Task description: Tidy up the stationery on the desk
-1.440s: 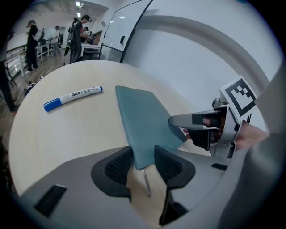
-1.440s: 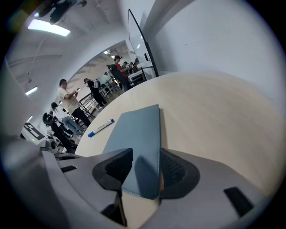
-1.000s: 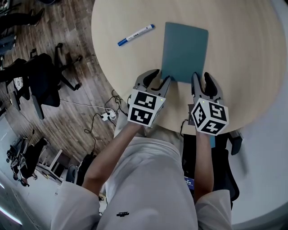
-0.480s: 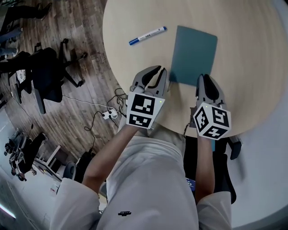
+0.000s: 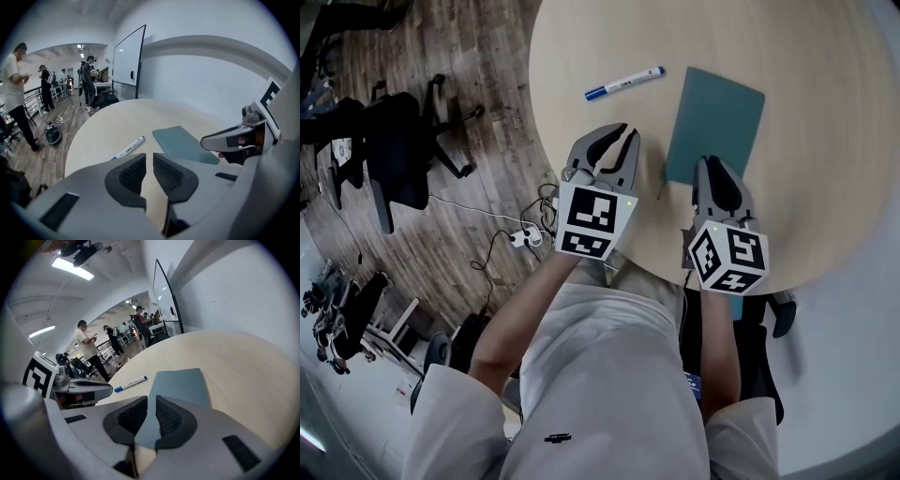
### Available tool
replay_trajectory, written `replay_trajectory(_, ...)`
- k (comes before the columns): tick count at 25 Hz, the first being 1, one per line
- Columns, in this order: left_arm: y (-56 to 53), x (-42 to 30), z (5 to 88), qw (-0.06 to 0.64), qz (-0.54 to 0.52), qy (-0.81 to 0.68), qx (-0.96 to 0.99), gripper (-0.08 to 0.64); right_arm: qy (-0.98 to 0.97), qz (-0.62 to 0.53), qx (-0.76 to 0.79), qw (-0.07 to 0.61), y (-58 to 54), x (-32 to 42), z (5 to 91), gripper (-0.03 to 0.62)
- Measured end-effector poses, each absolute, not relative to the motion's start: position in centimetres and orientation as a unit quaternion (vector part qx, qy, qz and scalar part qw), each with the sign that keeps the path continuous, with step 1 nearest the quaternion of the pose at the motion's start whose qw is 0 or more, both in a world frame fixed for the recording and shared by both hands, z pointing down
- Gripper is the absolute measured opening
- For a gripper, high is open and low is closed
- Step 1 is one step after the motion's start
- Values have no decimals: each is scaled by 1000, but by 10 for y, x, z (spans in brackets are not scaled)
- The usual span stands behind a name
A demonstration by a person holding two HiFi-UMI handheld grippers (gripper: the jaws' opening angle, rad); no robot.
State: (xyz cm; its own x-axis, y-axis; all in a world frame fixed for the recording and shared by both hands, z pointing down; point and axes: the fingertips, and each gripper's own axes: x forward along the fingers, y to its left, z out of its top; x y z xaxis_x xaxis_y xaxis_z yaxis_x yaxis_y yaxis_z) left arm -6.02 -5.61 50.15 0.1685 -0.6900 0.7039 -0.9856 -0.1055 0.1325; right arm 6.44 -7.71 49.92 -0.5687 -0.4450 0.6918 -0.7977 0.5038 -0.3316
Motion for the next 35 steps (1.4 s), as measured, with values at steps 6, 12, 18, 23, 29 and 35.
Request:
replay_trajectory(6, -74, -86, 509, 293, 264, -584, 710, 57, -825, 339, 366, 267, -80, 39, 502, 78)
replay_trajectory(12, -86, -97, 526, 284, 298, -557, 721, 124, -824, 347, 360, 268, -82, 20, 509, 78)
replay_trajectory(18, -110, -106, 534, 250, 345, -537, 728, 135, -819, 357, 358, 272, -91, 10, 508, 78)
replay_trajectory(23, -131, -109, 546, 246, 376, -504, 738, 135, -815, 364, 362, 270, -98, 5, 510, 78)
replay_trajectory(29, -140, -104, 566, 240, 421, -460, 744, 135, -808, 369, 375, 266, -106, 15, 508, 78)
replay_trajectory(35, -141, -98, 580, 246, 450, -451, 730, 91, -801, 372, 389, 262, -110, 36, 506, 78)
